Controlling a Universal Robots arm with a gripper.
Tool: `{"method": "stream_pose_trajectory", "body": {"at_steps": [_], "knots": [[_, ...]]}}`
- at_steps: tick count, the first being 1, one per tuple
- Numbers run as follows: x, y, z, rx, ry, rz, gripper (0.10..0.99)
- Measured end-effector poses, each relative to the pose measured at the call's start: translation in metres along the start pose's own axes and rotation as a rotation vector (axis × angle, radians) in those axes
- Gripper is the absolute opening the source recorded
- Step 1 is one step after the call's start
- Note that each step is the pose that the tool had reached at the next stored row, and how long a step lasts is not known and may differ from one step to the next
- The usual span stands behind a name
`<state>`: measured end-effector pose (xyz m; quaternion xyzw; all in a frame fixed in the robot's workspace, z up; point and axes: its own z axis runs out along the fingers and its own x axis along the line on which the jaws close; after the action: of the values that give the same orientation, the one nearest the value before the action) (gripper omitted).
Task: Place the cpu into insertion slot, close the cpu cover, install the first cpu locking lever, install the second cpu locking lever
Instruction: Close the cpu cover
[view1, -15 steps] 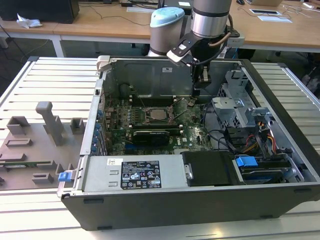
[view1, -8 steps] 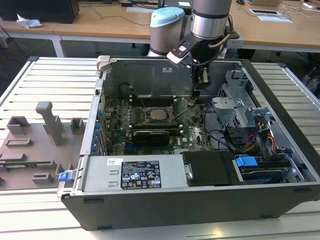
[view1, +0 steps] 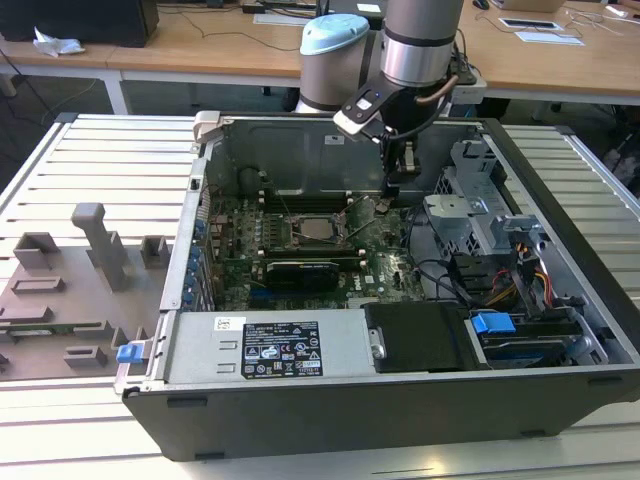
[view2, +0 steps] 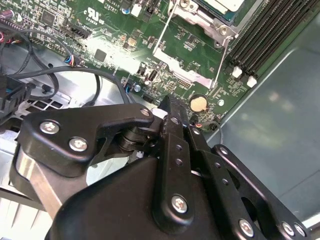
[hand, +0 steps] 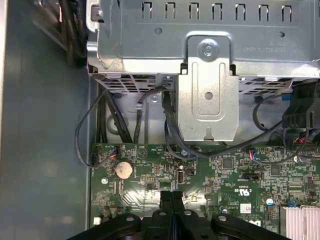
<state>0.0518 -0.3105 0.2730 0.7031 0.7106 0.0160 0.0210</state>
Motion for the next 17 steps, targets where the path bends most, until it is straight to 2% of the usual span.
{"method": "stream_pose_trajectory", "body": {"at_steps": [5, 8, 17], "knots": [[0.0, -0.0003, 0.0053, 0.0, 0.0, 0.0, 0.106], [0.0001, -0.0006, 0.0122, 0.0, 0.0008, 0.0, 0.106], [0.0001, 0.0017, 0.0197, 0.004, 0.0009, 0.0, 0.106]]}}
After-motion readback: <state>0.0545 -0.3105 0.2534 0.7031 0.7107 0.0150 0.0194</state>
